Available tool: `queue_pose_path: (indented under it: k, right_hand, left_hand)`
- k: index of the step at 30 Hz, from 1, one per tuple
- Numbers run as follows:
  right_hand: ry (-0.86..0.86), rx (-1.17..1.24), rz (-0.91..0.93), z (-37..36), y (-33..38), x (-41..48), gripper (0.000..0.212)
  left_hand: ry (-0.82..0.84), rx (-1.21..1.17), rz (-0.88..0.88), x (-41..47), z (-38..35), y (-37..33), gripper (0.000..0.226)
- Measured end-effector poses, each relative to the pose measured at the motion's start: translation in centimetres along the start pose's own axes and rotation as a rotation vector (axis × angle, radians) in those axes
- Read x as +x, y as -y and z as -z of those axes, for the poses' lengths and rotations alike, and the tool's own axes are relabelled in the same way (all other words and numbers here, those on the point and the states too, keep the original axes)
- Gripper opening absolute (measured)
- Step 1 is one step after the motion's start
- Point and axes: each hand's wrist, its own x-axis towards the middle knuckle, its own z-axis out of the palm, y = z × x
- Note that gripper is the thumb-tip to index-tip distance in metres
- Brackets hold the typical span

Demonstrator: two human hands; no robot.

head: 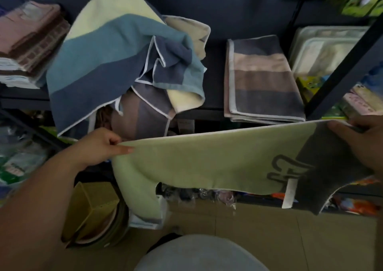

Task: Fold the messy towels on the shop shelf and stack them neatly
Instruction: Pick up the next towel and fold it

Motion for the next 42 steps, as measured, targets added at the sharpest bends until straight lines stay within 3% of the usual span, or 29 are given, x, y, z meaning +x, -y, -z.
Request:
queue_pose_path:
  k: [3,6,8,10,12,15,20,27,33,37,39,42]
  right_hand:
    - [0.019,-0.059,-0.117,-0.8,-1.4,-1.0,0.057]
    - [0.242,-0.109,-0.114,-2.3,-0.5,-2.0,0.048]
    - [0.367,-0.045,-0.098,-3.5,0.5,-2.2,0.029]
    - [0.446,0.054,-0.116,-4.5,1.8,-2.7,0.009]
    - [0.508,0.186,-0.138,-5.9,2.6,-3.4,0.023]
    - [0.579,0.496,-0.154,-7.3,4.5,-5.0,0.024]
    - [0.617,1.086,-0.35,-9.5,7.2,-7.4,0.028]
    - [0.557,1.173,-0.211,-11.0,11.3,-9.8,0.015]
    - [0.596,1.216,-0.099,-11.3,13.5,-10.9,0.023]
    - [0.746,1.311,-0.082,-11.0,12.4,-10.3,0.044]
    - [0.7,1.162,0.063,-11.2,12.1,-10.3,0.038]
    - [0.501,0.885,0.264,-11.5,12.1,-10.0,0.036]
  left_hand:
    - [-0.007,0.007,0.074,-0.2,-1.3,1.7,0.046]
    - [-0.003,-0.054,0.14,-0.3,-2.7,1.6,0.045]
    - [0.002,-0.167,0.188,-0.3,-3.6,0.5,0.04]
    - [0.002,-0.349,0.257,-0.6,-4.5,-1.0,0.025]
    - [-0.022,-0.538,0.347,-0.7,-5.6,-2.5,0.02]
    - [-0.055,-0.758,0.411,-1.0,-7.1,-4.5,0.018]
    - [-0.055,-0.97,0.386,-1.6,-10.0,-7.1,0.023]
    - [0.058,-1.12,0.285,-2.7,-12.7,-11.7,0.026]
    - [0.314,-0.994,0.02,-4.5,-13.2,-14.3,0.039]
    - [0.202,-0.7,-0.061,-4.3,-12.1,-13.7,0.046]
    - [0.193,-0.619,-0.107,-4.4,-11.7,-13.9,0.045]
    - [0.274,-0.503,-0.171,-4.5,-11.5,-14.3,0.038]
